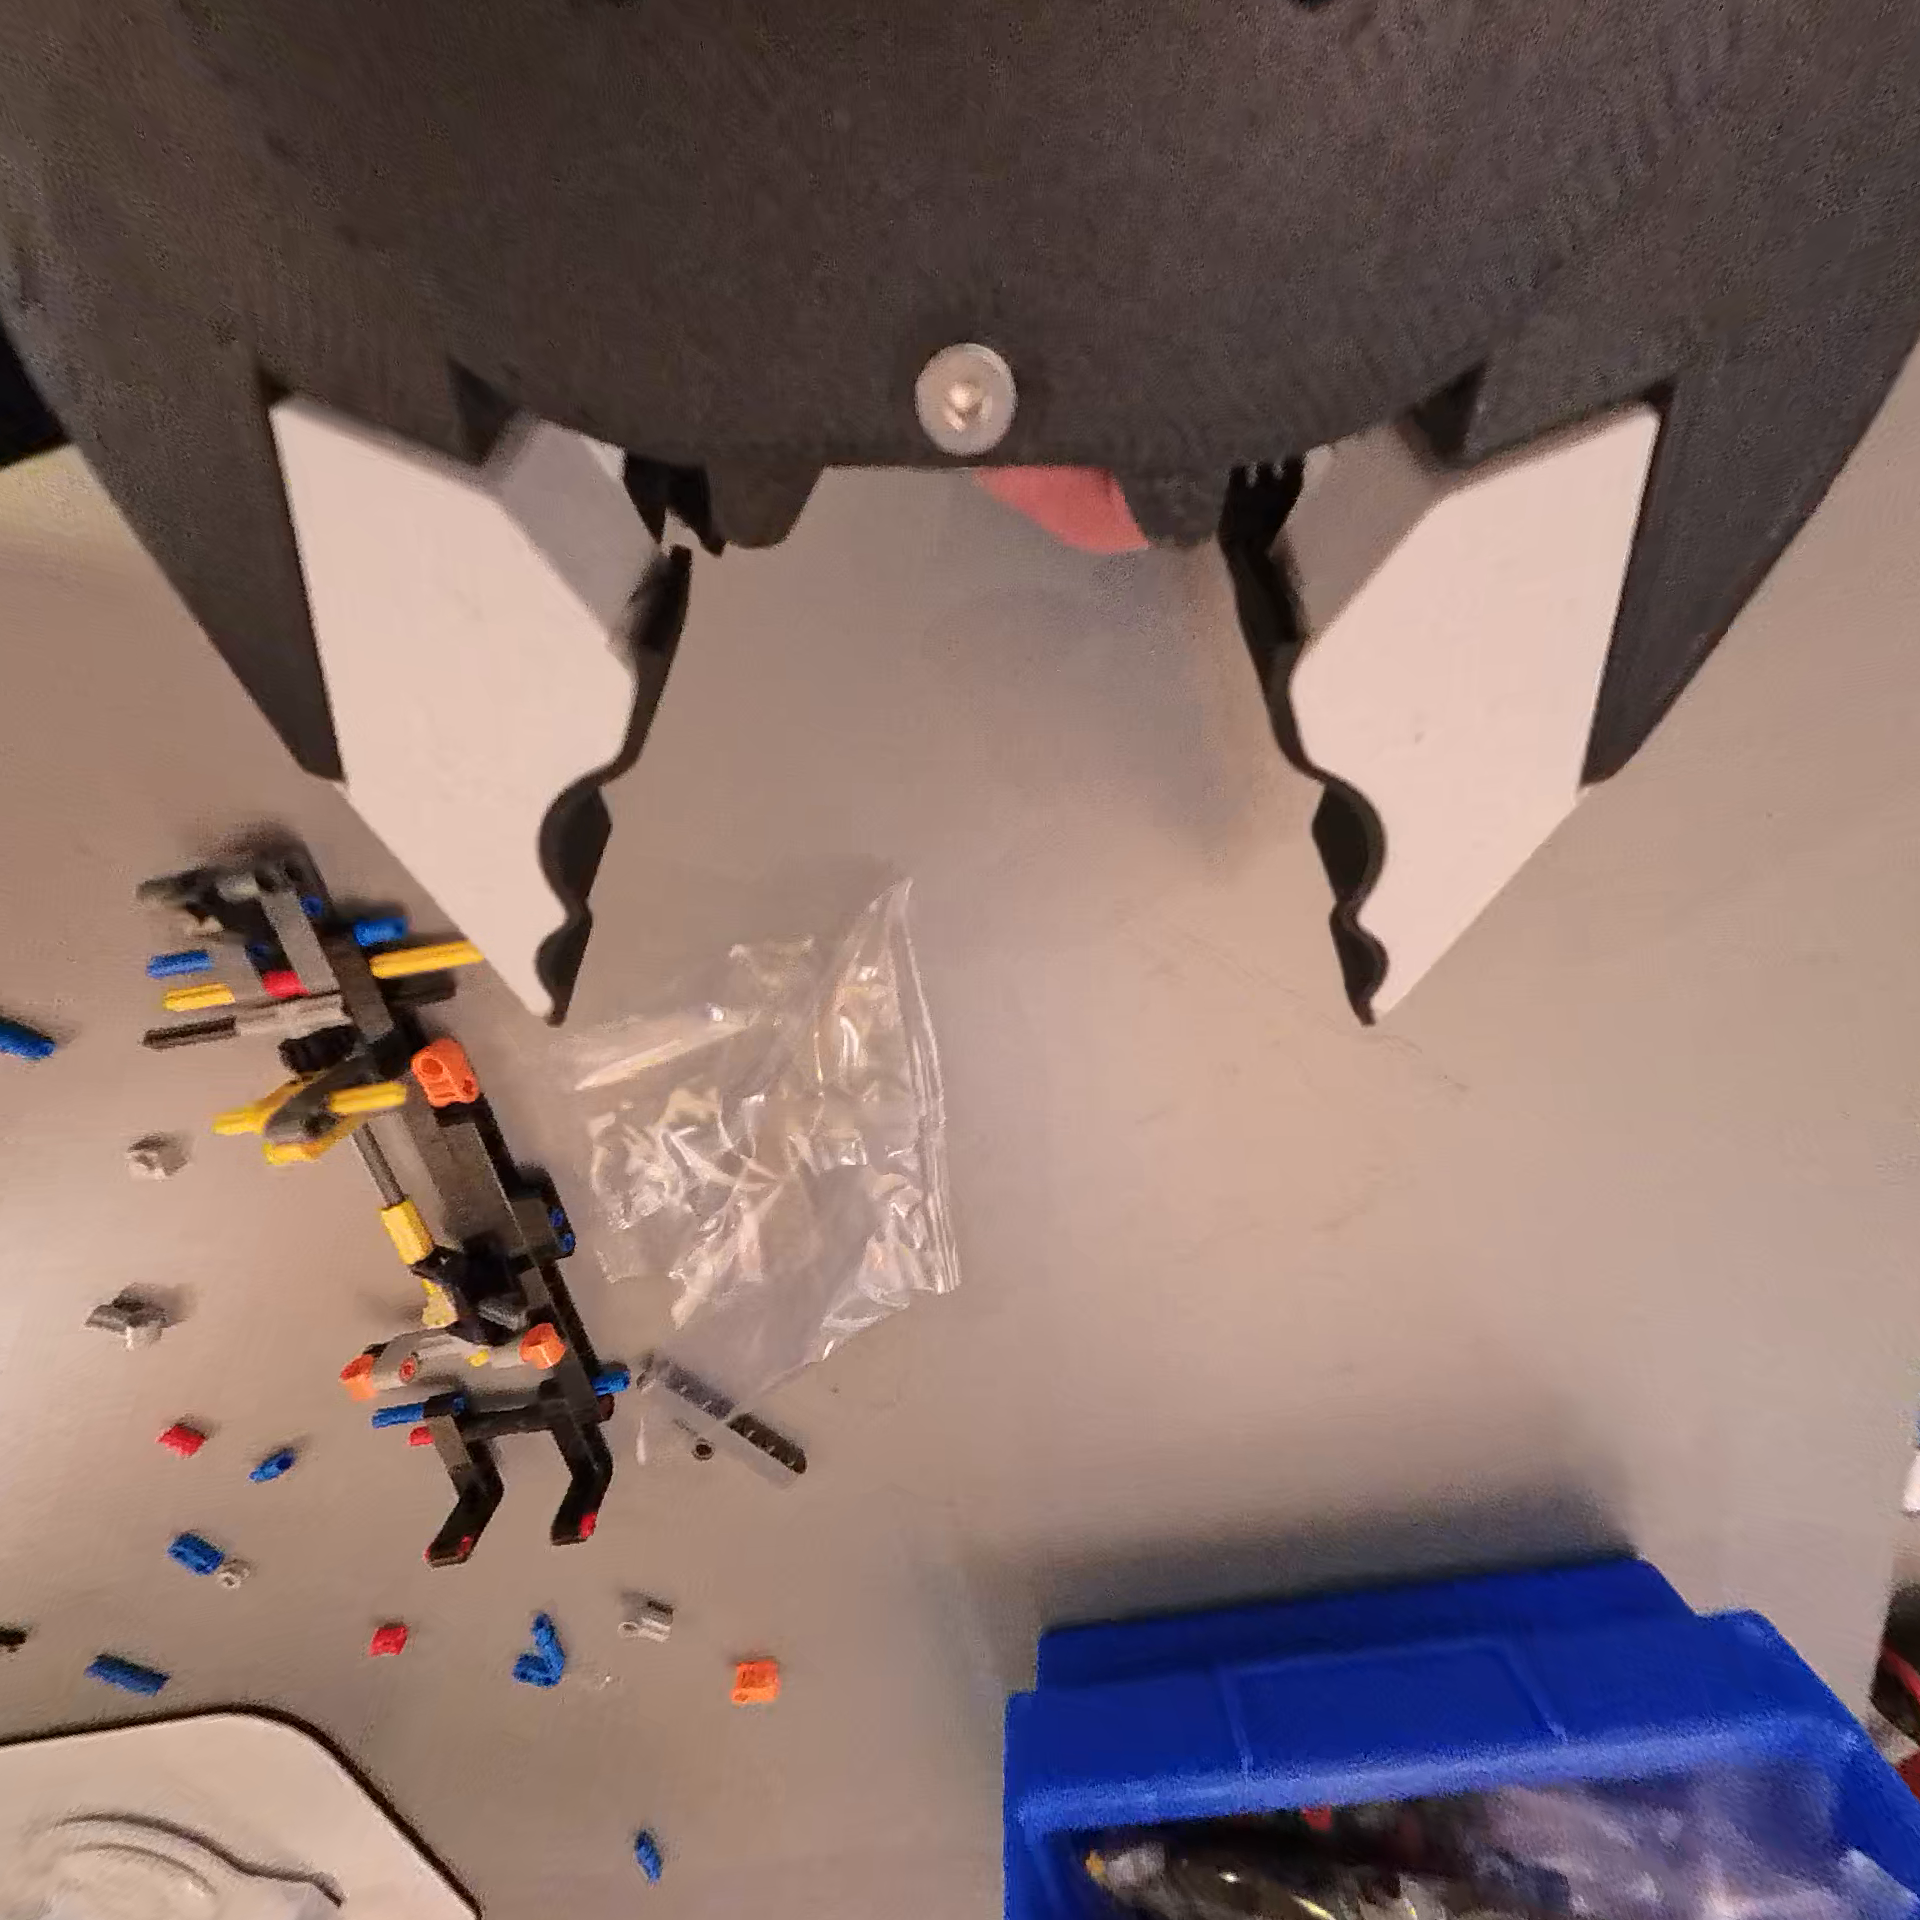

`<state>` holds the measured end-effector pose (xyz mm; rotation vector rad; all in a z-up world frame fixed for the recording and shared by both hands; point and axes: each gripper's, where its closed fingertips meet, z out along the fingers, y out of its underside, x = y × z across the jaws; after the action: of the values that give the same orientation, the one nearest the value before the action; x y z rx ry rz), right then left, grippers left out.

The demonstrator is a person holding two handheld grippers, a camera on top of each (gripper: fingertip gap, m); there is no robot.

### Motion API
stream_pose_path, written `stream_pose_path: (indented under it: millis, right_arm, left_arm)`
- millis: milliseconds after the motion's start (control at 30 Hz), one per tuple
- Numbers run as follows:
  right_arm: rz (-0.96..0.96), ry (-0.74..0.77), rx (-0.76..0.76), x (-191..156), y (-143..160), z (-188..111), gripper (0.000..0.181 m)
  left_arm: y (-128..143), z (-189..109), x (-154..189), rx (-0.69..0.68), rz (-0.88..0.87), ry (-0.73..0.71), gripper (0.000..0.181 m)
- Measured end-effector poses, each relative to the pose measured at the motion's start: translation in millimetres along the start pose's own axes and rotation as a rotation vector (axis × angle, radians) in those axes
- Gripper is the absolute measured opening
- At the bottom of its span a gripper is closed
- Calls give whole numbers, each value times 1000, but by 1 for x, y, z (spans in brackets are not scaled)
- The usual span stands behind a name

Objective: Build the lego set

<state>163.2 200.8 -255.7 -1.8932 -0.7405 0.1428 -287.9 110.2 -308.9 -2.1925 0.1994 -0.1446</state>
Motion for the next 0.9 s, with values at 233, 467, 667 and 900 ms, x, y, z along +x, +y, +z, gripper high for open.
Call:
stream_pose_path:
  millis: [233, 467, 667, 900]
  right_arm:
    - [167, 72, -50, 55, 10, 14, 151]
    - [211, 89, -115, 78, 42, 8, 155]
    - [217, 113, -164, 89, 68, 1, 155]
    - [225, 82, -238, 84, 90, 10, 155]
  left_arm:
    - [-24, 29, -9, -73, -80, 18, 129]
    - [-49, 44, -16, -30, -102, 29, 133]
    - [-37, 60, -20, -69, -56, -5, 141]
    - [-26, 72, -8, -113, -27, 33, 148]
